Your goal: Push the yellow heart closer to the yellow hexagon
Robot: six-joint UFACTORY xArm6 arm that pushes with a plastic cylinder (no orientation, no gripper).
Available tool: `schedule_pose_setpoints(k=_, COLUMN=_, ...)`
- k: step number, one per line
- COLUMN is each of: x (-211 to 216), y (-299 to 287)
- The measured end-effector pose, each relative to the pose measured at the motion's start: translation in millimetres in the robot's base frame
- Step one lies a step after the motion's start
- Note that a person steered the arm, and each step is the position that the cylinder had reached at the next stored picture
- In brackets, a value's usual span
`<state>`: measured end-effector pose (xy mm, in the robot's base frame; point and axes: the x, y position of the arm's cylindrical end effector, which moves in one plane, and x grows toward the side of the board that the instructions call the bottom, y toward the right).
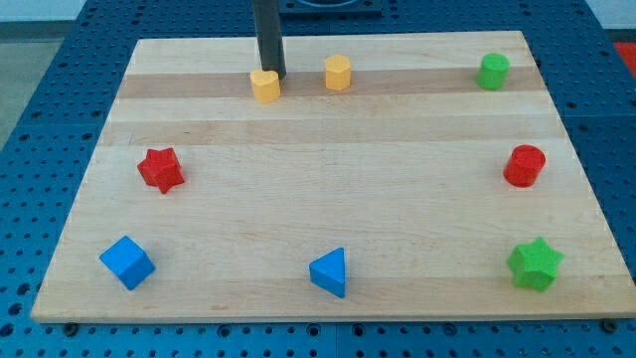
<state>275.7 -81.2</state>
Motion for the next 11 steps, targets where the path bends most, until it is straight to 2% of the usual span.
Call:
schedule_pose_setpoints(k=1, x=0, y=-8)
schedule_pose_setpoints(k=5, x=0, y=-100)
schedule_pose_setpoints(k=6, x=18, y=-96)
schedule_pose_setpoints(k=8, x=11, y=-69)
schedule_pose_setpoints(k=10, x=24, y=-21)
schedule_pose_setpoints(k=11, x=14, y=11)
